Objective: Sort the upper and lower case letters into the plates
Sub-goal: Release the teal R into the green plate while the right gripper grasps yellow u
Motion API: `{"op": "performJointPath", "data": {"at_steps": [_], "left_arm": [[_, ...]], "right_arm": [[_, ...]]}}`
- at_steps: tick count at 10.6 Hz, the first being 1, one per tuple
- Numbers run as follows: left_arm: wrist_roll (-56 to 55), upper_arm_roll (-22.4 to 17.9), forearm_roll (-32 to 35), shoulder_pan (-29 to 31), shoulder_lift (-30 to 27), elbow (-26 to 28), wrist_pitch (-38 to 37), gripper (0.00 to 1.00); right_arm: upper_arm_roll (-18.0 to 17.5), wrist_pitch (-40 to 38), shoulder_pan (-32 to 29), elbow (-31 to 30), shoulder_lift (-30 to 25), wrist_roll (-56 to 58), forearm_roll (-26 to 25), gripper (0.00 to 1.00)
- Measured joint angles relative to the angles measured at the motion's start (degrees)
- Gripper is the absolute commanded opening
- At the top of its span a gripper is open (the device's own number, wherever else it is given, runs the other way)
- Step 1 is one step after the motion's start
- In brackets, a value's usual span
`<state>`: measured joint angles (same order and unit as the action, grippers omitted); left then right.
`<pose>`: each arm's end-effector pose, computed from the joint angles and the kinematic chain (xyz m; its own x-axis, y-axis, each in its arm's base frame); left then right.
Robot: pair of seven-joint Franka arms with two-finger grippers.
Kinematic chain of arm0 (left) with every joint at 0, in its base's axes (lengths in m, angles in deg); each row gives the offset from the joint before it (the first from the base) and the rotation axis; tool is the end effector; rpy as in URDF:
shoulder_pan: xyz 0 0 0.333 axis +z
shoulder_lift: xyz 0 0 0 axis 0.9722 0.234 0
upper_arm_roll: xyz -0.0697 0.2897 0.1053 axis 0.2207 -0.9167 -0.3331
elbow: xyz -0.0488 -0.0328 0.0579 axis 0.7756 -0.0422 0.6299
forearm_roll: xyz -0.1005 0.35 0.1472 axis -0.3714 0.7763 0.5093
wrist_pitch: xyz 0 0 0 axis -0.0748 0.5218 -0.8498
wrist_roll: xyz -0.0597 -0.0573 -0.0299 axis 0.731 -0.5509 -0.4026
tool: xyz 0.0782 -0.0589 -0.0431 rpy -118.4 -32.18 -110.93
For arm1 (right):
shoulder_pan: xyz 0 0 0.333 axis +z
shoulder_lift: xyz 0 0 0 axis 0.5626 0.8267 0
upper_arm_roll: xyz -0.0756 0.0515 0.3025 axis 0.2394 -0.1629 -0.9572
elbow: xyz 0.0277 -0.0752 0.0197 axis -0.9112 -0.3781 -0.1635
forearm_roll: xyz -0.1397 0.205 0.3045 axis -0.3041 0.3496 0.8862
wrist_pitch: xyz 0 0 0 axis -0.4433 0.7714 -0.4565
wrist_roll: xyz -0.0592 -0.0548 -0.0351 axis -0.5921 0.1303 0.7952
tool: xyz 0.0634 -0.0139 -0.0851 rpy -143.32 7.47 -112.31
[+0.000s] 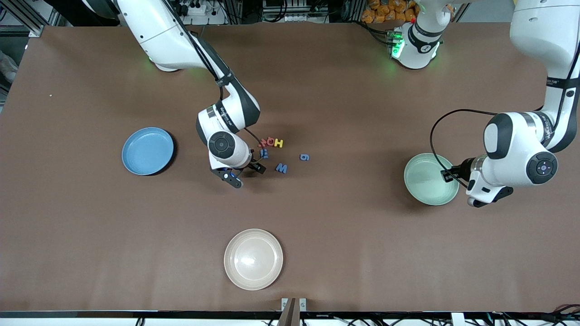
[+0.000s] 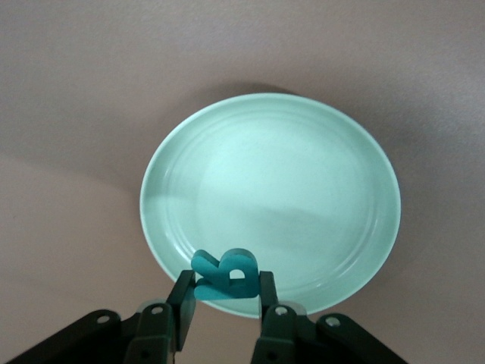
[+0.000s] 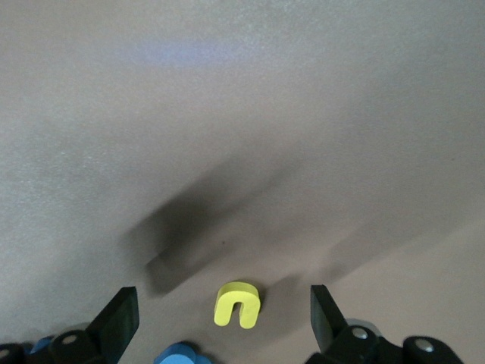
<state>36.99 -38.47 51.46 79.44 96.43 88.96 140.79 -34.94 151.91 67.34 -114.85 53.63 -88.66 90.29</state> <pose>0.6156 -0.0036 0.2696 0.9043 0.3443 -0.2524 0.3410 -0.9383 -0.0580 0.5279 0.3569 0.1783 0.8066 -0.5573 -0.1969 -0.5533 -0.8291 0.0803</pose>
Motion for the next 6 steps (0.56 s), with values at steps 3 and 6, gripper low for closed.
{"op": "performJointPath", "data": {"at_steps": [3,6], "left_arm": [[0.00,0.68,0.82,-1.11,1.95,0.03,4.24,1.00],[0.00,0.68,0.85,-1.39,3.08,0.06,6.21,1.00]], "right_arm": [[0.09,0.31,0.00,-1.53,-1.07,-0.10,0.00,0.94],[0.08,0.85,0.02,-2.22,-1.36,-0.14,0.00,0.84]]}}
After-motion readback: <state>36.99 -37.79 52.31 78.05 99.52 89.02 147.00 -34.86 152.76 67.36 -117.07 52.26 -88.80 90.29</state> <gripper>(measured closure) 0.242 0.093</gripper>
